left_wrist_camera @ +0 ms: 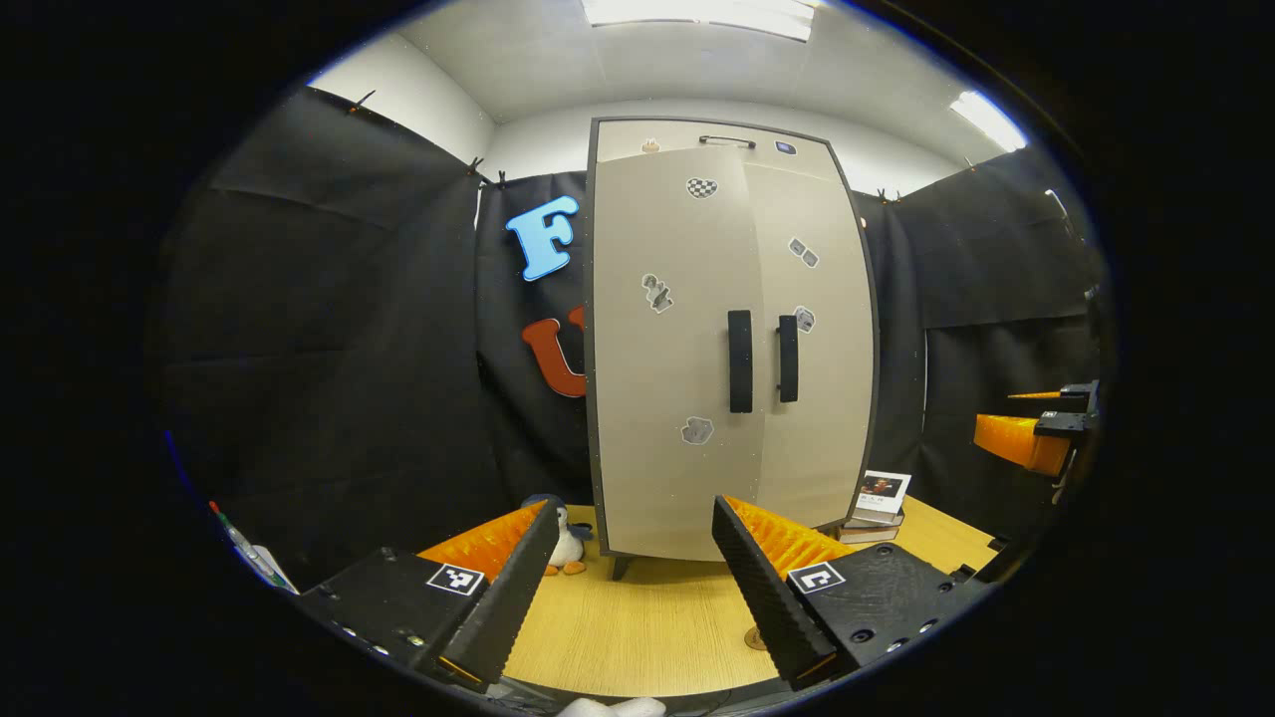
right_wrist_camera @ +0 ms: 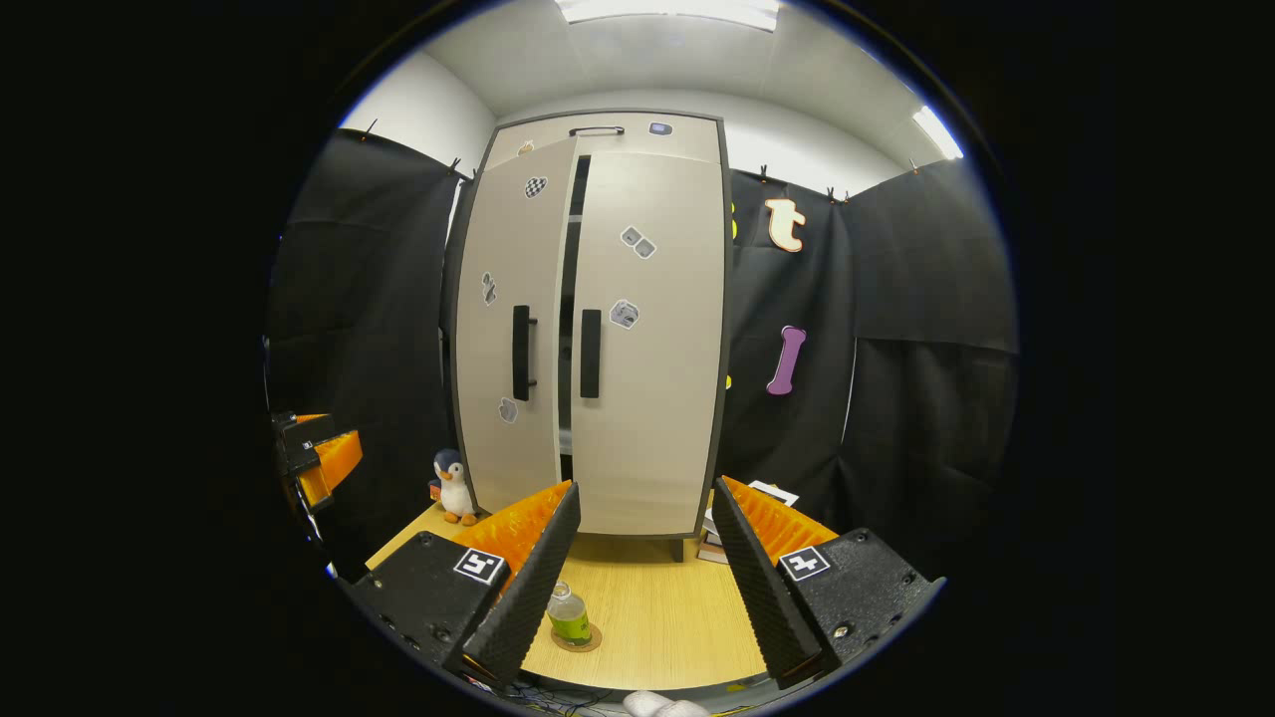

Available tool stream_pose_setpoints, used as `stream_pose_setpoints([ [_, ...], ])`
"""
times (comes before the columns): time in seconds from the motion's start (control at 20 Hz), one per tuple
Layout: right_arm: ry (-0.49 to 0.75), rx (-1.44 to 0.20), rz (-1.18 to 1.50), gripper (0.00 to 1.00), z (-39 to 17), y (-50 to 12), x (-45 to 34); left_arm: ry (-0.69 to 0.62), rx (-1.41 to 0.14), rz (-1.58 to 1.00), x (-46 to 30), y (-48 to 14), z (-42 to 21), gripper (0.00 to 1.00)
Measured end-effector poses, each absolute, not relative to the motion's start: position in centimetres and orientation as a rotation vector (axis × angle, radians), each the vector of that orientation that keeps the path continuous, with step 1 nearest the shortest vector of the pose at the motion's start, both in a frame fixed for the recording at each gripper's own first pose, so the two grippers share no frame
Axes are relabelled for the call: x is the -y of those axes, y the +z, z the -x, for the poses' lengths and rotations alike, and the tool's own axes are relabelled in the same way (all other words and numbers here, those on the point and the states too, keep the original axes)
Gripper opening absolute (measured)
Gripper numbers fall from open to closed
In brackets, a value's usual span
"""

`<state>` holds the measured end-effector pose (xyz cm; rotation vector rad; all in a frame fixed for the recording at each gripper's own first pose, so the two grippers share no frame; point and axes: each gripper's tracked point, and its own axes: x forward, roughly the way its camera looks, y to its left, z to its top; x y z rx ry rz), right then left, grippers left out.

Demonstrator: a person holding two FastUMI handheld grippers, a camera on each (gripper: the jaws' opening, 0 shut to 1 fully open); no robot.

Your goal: Grasp the bottle in the cabinet with the left hand and place it on the coaster, then close the right door with the right hand and the left door with the left hand.

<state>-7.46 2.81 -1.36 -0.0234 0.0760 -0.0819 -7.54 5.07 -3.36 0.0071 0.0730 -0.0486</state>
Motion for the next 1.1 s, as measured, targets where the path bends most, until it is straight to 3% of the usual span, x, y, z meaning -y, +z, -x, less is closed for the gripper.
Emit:
stream_pose_setpoints([
  [1.1, -0.069, -0.047, 0.001, 0.83, 7.3, 0.2, -0.9, -0.046, -0.054, -0.016, -2.9, -0.5, 7.3, 0.95],
])
